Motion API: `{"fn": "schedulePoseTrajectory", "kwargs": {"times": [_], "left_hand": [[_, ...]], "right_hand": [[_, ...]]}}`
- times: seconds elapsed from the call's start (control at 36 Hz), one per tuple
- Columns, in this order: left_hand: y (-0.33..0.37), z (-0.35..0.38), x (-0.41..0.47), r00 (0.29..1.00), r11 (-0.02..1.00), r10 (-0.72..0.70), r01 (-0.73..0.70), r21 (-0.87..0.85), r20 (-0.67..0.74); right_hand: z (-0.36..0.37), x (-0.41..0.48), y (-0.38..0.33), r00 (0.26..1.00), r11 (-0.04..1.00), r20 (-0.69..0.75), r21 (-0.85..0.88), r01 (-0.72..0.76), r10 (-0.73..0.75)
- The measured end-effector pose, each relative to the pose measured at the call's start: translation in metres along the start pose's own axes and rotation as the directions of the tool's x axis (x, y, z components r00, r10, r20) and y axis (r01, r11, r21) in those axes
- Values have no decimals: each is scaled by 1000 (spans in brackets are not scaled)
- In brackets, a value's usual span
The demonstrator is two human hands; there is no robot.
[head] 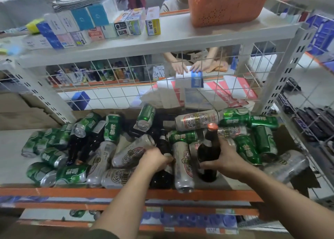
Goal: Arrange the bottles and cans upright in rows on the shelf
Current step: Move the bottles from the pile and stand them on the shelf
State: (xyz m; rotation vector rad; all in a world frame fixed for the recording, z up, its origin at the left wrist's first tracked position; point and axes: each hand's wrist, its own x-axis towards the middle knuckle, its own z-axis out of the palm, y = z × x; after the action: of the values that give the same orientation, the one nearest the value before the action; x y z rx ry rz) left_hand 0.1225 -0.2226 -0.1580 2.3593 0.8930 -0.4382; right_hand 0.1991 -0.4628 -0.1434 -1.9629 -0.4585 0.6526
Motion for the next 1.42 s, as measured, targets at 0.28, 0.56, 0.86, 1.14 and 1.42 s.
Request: {"fn": "schedulePoseTrajectory", "kwargs": {"times": [0.28,0.56,0.86,1.14,1.42], "left_hand": [[-11,9,7,997,978,-33,47,-202,71],[-21,6,9,997,921,-53,71,-382,58],[-35,-8,4,995,780,70,-13,-625,66],[-38,-1,1,967,803,212,-256,-538,-144],[-35,18,4,928,689,226,-366,-625,-295]], "right_hand": [[14,4,13,998,1000,-69,-13,5,-6],[19,7,19,999,999,-39,-33,19,-20],[26,9,20,994,998,-97,-44,39,-43],[29,4,17,996,1000,-84,16,16,-15],[37,-1,29,984,995,-177,101,-19,37]]}}
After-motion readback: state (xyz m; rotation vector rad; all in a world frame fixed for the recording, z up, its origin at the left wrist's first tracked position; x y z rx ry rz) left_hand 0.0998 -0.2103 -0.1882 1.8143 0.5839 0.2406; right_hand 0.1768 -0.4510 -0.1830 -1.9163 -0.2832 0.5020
